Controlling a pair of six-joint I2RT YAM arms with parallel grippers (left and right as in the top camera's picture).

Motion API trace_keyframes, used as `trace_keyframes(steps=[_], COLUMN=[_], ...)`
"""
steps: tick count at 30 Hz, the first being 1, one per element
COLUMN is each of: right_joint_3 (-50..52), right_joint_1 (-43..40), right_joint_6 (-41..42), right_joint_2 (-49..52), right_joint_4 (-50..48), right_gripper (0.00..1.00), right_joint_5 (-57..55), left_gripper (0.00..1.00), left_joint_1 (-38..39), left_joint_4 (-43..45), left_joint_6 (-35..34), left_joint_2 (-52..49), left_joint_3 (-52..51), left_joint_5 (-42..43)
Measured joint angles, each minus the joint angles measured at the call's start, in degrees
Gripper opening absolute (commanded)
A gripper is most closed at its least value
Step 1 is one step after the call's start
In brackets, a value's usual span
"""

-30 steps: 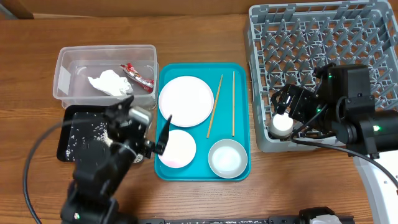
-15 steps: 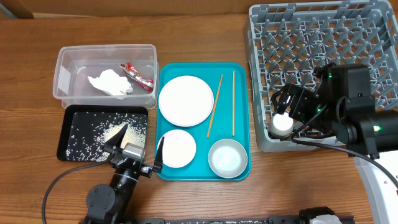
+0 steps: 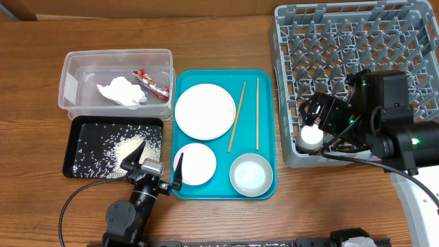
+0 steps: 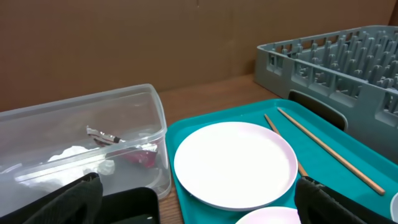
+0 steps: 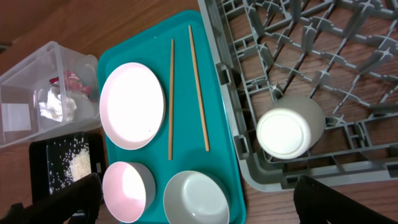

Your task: Sort waste into correct bins and load items into the dishwasher

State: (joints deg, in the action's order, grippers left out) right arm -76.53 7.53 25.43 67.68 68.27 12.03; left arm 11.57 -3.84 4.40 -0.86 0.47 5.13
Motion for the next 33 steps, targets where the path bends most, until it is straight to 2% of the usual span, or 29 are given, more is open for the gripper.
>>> trace_keyframes(steps=[11,15,16,17,18,23,28,33], right_joint_3=[0.00,0.02,0.02,0.02,0.02,0.20,8.72,22.64], right_joint_1=[0.00,0.00,0.00,0.00,0.00,2.36,16.76,29.57], right_joint_6=[0.02,0.02,0.09,0.07,-0.15,-1.75,0.74,7.91], right_joint_2=[0.00,0.00,0.00,0.00,0.00,0.70,2.10,4.04], right_joint_4=[-0.02,-3.34,-3.80,-4.00,-4.13,0.48,-0.63,-9.73], right_gripper=[1.00,1.00,0.95,0.82,0.77,0.77,0.78,0.68], right_joint_5=[0.00,1.14,1.46,2.01,3.15,7.04,4.98,-3.67], left_gripper=[1.00,1.00,1.00,1.00,1.00,1.00,1.00,1.00], left_joint_1=[0.00,0.00,0.00,0.00,0.00,0.00,0.00,0.00], left_joint_4=[0.00,0.00,0.00,-0.02,0.00,0.00,0.00,-0.07], left_joint_6=[0.00,0.00,0.00,0.00,0.00,0.00,0.00,0.00], left_joint_2=[0.00,0.00,0.00,0.00,0.00,0.00,0.00,0.00], left_joint_3=[0.00,0.00,0.00,0.00,0.00,0.00,0.00,0.00], left_joint_5=[-0.04,-0.07,-0.11,-0.20,-0.22,-0.24,-0.24,-0.26])
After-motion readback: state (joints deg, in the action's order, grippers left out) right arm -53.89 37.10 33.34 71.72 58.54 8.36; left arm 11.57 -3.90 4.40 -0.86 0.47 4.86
